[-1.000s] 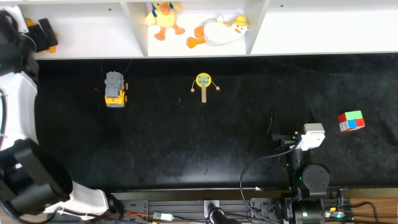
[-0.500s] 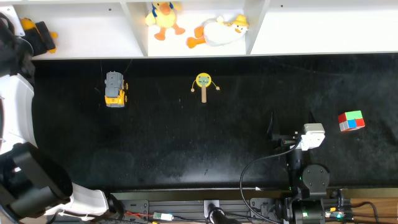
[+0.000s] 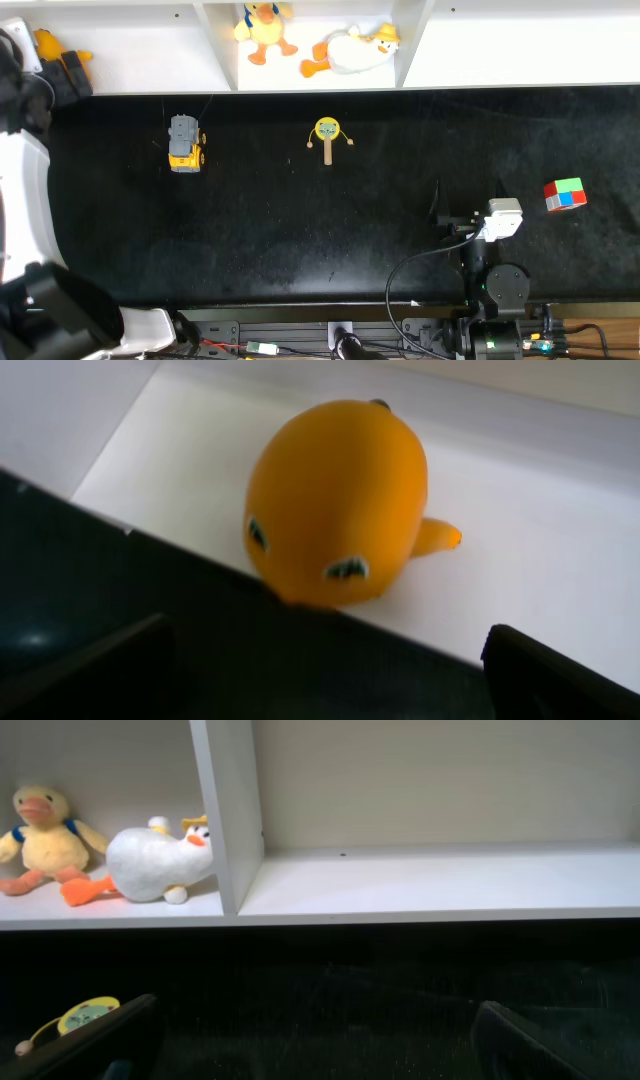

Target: Store Toys

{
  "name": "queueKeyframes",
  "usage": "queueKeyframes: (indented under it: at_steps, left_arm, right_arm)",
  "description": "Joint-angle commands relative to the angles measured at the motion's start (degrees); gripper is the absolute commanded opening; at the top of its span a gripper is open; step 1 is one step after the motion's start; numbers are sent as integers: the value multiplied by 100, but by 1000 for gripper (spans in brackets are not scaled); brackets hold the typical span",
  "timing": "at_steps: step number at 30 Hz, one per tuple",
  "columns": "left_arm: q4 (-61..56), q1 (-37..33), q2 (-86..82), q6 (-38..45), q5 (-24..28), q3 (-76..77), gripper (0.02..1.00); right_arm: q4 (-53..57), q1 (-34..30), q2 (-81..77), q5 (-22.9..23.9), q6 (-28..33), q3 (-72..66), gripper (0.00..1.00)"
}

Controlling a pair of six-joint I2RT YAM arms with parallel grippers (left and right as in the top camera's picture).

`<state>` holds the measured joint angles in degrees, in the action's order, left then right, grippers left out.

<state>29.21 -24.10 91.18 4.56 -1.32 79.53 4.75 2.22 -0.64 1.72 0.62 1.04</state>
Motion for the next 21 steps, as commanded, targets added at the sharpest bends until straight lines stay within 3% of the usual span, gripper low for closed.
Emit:
queueKeyframes:
  at_steps: [1,5,8,12,21]
  left_arm:
    - [114,-4,-651,-55,-24,-492,998]
    - [11,70,-1606,-59,66,-1486,998]
    - [-7,229,-2533,-68,426,-2286,998]
    - [131,643,-3335,-468,463,-3036,998]
    - [247,1858,-2883,-662,466,-3386,998]
  right_arm:
    - [-31,-24,39,-24,-24,-76,996]
    - [-31,-24,39,-24,-24,-76,996]
    - [-31,-24,39,-24,-24,-76,996]
    - [-31,-24,39,-24,-24,-76,993]
    - [-31,-24,39,-24,-24,-76,993]
